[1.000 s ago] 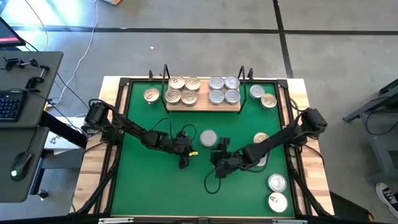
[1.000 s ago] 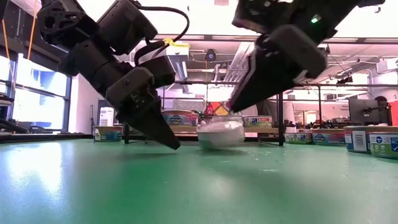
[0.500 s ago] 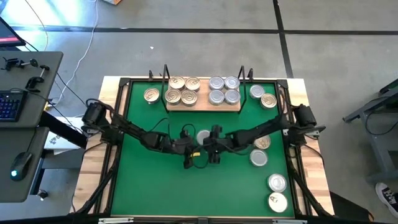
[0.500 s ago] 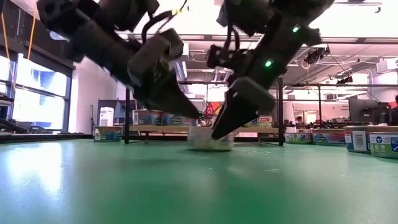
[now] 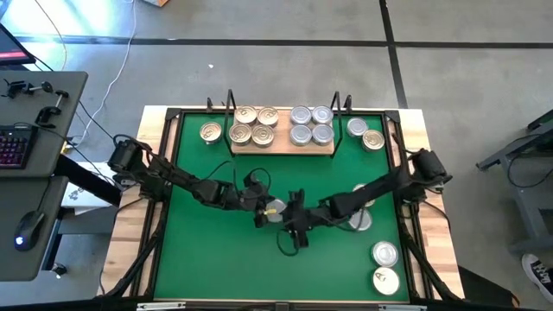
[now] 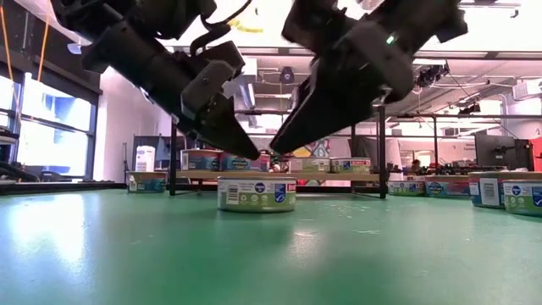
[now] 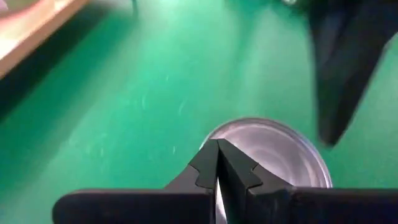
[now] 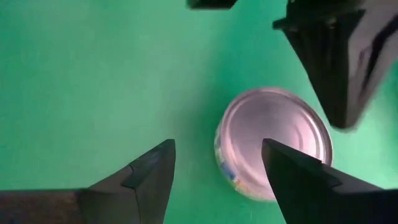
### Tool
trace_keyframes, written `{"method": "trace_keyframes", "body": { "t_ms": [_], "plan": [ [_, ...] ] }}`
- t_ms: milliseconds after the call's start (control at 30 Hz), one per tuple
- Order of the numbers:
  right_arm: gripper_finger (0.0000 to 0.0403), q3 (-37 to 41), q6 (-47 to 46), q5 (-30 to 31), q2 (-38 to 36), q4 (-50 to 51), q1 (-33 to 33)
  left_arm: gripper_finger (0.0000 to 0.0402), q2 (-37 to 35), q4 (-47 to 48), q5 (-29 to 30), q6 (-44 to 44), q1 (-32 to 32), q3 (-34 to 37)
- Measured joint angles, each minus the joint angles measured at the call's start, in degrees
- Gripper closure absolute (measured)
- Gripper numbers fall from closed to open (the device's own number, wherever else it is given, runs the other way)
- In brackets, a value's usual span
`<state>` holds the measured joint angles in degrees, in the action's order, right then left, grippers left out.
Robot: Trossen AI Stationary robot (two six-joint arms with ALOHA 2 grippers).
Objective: Stack canned seafood by type on shelf
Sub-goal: Stack the green white tuna can on top of the other green white tuna can on the shelf
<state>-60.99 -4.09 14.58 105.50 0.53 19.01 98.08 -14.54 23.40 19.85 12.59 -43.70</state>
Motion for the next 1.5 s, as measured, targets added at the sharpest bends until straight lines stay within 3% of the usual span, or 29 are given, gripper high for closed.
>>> {"method": "trace_keyframes", "body": {
  "t_ms": [433,767,1000,1267,1500],
  "plan": [
    [0.017,0.0,-6.3,14.3,-5.7,10.1,8.6,0.0401,1.4,1.5,-3.4,2.0,-3.1,0.0],
    [0.017,0.0,-6.5,14.2,-5.6,10.4,8.8,0.0401,6.1,2.0,-4.5,2.5,-4.5,0.0],
    [0.017,0.0,-6.5,14.1,-5.6,10.4,8.8,0.0401,1.4,3.6,-2.2,2.5,-3.8,0.0],
    [0.017,0.0,-6.4,14.1,-5.6,10.1,8.7,0.0401,0.8,0.9,-10.3,2.5,-3.2,-0.1],
    [0.017,0.0,-6.5,14.1,-5.6,9.9,8.7,0.0402,3.0,0.9,-7.2,2.5,-3.3,-0.2]
  ]
}}
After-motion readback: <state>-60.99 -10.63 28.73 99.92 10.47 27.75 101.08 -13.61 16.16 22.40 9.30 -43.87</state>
